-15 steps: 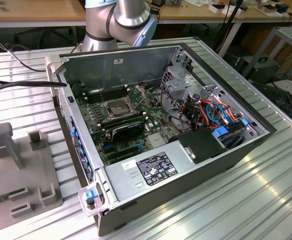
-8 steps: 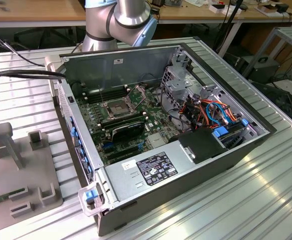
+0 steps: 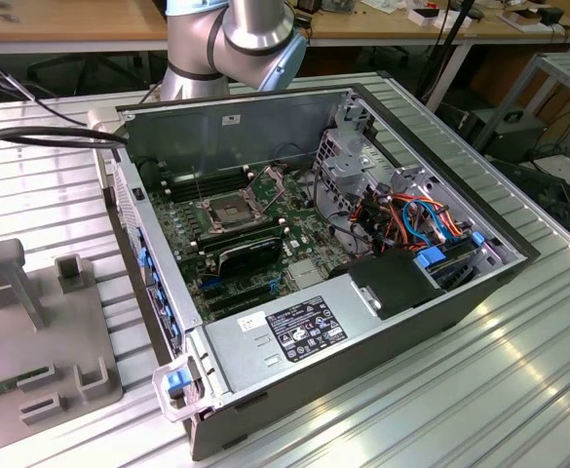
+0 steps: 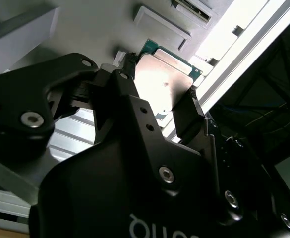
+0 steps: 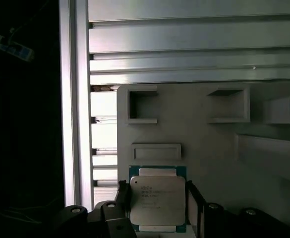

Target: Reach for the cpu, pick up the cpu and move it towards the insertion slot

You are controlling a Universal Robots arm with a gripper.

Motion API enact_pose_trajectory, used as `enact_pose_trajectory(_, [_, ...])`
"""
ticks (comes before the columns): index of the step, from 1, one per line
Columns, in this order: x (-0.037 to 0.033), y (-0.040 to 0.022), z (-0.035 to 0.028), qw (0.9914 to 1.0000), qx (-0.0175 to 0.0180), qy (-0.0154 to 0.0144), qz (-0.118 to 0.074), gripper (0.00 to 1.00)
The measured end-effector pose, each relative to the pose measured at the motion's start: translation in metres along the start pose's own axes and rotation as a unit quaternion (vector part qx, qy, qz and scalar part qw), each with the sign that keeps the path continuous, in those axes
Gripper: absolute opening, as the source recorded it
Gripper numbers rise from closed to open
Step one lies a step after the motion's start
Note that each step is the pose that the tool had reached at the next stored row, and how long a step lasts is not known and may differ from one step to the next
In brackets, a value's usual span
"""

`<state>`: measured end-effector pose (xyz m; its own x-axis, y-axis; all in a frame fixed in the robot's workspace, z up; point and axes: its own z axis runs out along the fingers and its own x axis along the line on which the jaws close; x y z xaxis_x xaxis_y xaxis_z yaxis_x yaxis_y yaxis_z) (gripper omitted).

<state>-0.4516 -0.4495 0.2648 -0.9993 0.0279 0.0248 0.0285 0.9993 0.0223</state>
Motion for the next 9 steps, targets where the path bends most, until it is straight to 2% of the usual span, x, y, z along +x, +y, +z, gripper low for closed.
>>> enact_pose_trajectory(9, [0.0003, 0.0003, -0.0122, 1.0, 0.0, 0.0, 0.0, 0.55])
